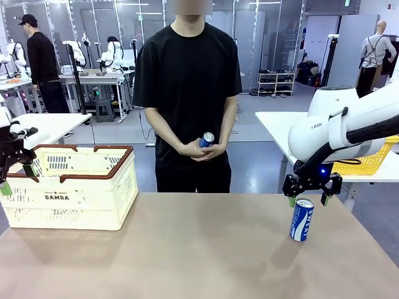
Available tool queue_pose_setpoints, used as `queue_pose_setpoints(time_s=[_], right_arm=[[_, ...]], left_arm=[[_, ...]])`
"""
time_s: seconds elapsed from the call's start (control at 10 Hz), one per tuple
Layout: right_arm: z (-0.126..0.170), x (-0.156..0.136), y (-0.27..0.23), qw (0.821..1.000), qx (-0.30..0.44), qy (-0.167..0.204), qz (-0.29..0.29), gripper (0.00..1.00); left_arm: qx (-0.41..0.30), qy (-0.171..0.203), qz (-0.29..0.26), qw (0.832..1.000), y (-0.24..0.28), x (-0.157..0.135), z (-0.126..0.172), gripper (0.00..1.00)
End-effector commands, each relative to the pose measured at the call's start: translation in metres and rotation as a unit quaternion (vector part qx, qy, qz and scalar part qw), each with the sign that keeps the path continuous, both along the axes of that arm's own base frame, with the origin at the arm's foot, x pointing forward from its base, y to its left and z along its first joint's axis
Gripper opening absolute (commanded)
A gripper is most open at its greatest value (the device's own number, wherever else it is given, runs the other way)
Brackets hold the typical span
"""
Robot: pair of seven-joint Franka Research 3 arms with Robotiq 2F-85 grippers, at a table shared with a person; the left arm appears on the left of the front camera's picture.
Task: Place the drinks into the Shopping basket.
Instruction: Pick up one drink and place it into the Shopping basket.
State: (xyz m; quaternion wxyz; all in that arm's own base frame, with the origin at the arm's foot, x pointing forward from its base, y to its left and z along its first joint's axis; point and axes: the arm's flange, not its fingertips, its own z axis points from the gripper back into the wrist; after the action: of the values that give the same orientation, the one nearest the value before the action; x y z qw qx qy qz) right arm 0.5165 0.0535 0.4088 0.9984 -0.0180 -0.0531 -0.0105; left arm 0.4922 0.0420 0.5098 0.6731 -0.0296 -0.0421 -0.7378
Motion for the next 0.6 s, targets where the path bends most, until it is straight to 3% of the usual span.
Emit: queue_pose_setpoints(time_s=[0.0,0.5], right_arm=[[-0.007,0.009,-0.003,1.000,0.015,0.002,0.009,1.00],[-0.022,0.021,-0.007,1.000,0.026,0.004,0.017,1.00]], left_arm=[[0.003,0.004,-0.001,1.000,0.001,-0.003,0.002,1.00],[0.003,0.004,-0.001,1.000,0.001,-0.003,0.002,1.00]])
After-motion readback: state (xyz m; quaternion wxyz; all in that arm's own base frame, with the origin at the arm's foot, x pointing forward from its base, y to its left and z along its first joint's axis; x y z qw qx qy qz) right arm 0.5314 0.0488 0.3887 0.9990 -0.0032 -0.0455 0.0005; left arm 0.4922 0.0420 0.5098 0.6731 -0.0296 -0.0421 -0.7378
